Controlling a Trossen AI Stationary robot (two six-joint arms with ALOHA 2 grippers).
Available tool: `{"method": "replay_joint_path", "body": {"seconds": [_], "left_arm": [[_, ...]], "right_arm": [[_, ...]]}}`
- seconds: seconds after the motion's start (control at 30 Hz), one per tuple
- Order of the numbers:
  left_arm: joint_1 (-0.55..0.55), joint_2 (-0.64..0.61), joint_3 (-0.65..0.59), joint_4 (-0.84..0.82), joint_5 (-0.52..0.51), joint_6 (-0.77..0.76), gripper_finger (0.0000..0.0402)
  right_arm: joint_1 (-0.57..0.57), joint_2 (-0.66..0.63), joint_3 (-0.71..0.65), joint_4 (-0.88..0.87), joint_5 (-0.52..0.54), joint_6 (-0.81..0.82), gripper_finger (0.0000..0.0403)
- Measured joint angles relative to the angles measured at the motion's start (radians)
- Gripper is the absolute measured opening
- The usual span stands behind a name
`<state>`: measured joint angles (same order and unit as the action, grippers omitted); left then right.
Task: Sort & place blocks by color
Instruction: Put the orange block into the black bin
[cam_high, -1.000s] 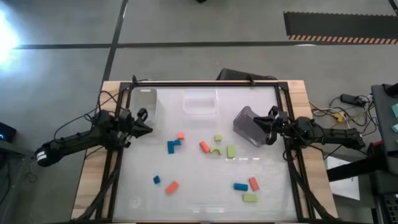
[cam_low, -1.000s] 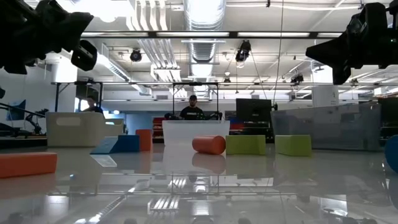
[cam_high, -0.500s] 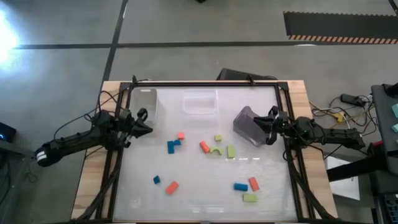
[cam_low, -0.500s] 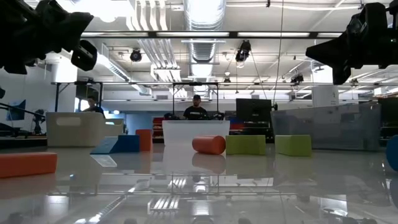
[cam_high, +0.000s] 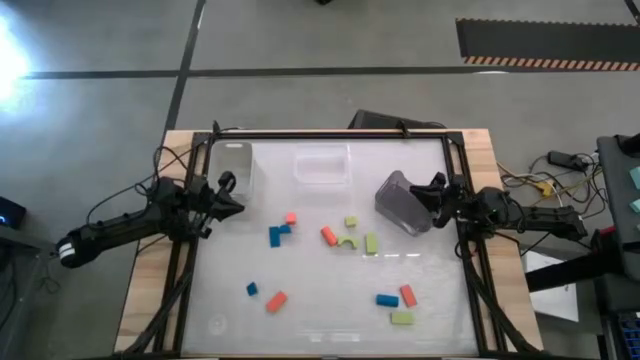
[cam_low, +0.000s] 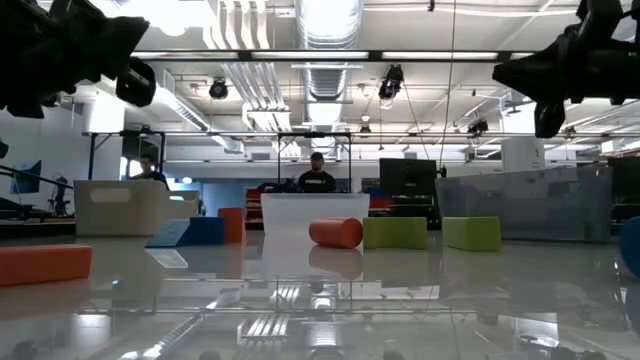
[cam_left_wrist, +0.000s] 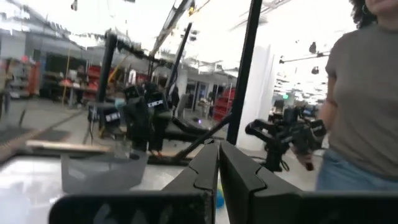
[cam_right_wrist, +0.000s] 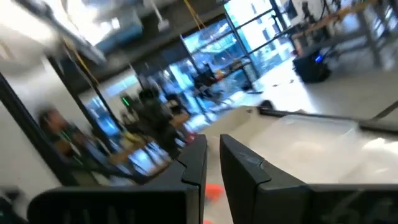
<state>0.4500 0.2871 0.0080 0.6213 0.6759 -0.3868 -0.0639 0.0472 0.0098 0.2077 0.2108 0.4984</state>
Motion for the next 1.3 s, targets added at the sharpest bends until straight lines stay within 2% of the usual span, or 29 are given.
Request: {"method": "replay_joint_path", "body": {"seconds": [0.13, 0.23, 0.33, 0.53, 0.73, 0.8, 0.87, 1.0, 1.17, 1.3], "left_arm": [[0.0, 0.0, 0.0, 0.143, -0.005, 0.001, 0.0], [0.0, 0.0, 0.0, 0.276, -0.012, 0.0, 0.0], [0.0, 0.0, 0.0, 0.435, -0.067, 0.0, 0.0], [0.0, -0.001, 0.0, 0.691, -0.072, 0.001, 0.0], [0.0, -0.002, 0.0, 0.813, -0.076, -0.033, 0.0], [0.0, -0.002, 0.0, 0.795, -0.123, -0.058, 0.0], [0.0, -0.002, 0.003, 0.748, -0.234, -0.097, 0.0], [0.0, 0.015, 0.035, 0.542, -0.48, -0.201, 0.0], [0.0, 0.089, 0.13, 0.261, -0.504, -0.29, 0.0], [0.0, 0.185, 0.226, 0.118, -0.505, -0.428, 0.0]], "right_arm": [[0.0, 0.0, 0.0, 0.062, 0.0, 0.134, 0.0034], [0.0, 0.0, 0.0, 0.103, 0.001, 0.131, 0.0034], [0.0, 0.0, 0.0, 0.129, 0.002, 0.134, 0.0034], [0.0, 0.0, 0.0, 0.167, 0.004, 0.17, 0.0034], [0.0, 0.001, 0.001, 0.266, 0.176, 0.368, 0.0034], [0.0, 0.002, 0.009, 0.259, 0.238, 0.356, 0.0034], [0.0, 0.013, 0.028, 0.258, 0.288, 0.352, 0.0034], [0.0, 0.057, 0.099, 0.263, 0.34, 0.313, 0.0034], [0.0, 0.172, 0.237, 0.247, 0.34, 0.205, 0.0034], [0.0, 0.286, 0.379, 0.109, 0.341, 0.17, 0.0034]]}}
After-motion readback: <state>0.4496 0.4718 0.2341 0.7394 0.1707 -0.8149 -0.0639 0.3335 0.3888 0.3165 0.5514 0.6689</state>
